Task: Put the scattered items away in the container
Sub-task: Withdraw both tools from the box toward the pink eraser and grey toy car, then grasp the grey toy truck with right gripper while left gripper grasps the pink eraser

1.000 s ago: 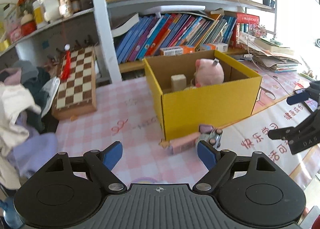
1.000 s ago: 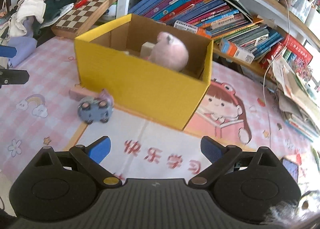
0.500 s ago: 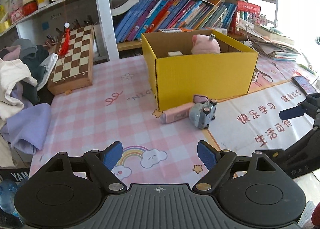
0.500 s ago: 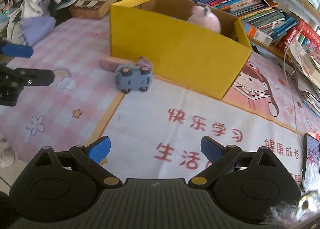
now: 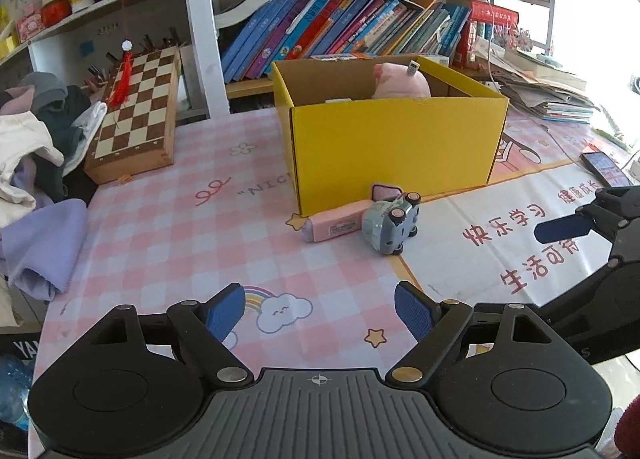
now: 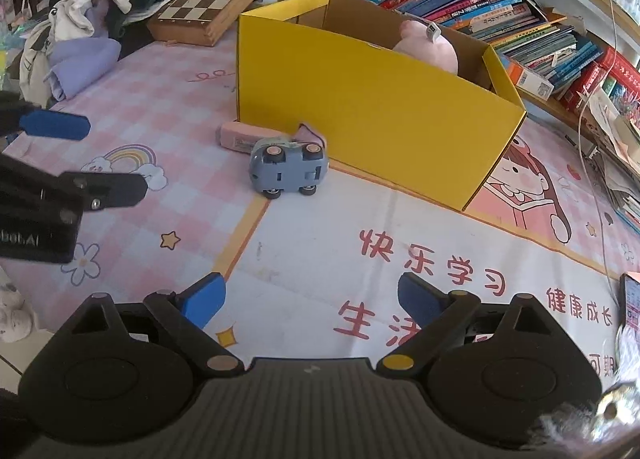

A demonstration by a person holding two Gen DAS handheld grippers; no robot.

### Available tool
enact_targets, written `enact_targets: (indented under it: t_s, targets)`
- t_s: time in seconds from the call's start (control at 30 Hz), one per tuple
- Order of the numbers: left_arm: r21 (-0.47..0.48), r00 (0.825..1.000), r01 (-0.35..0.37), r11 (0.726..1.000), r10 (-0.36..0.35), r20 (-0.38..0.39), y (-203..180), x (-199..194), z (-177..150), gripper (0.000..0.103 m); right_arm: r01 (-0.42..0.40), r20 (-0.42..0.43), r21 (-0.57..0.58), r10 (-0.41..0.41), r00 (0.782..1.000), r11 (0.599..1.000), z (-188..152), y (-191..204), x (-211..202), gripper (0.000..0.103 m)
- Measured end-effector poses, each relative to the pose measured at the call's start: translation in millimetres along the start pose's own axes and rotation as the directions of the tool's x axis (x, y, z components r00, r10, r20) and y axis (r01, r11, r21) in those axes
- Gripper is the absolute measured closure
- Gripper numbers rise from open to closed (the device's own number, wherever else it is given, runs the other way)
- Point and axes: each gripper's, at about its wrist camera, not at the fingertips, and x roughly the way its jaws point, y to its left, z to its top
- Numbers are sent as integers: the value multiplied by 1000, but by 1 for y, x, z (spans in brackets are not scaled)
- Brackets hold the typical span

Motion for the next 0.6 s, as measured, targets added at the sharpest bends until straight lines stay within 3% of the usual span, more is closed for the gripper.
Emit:
enact_targets:
  t_s: [0.4, 0.6]
  targets:
    - [-19, 1000, 4, 1000, -4, -20, -7, 14, 5, 19, -35, -5, -29, 35, 999, 999, 8, -10, 8, 8]
    - [-45, 999, -29, 999, 28, -16, -3, 16, 7, 19, -87, 0, -39, 87, 996, 995, 16, -11, 17, 10]
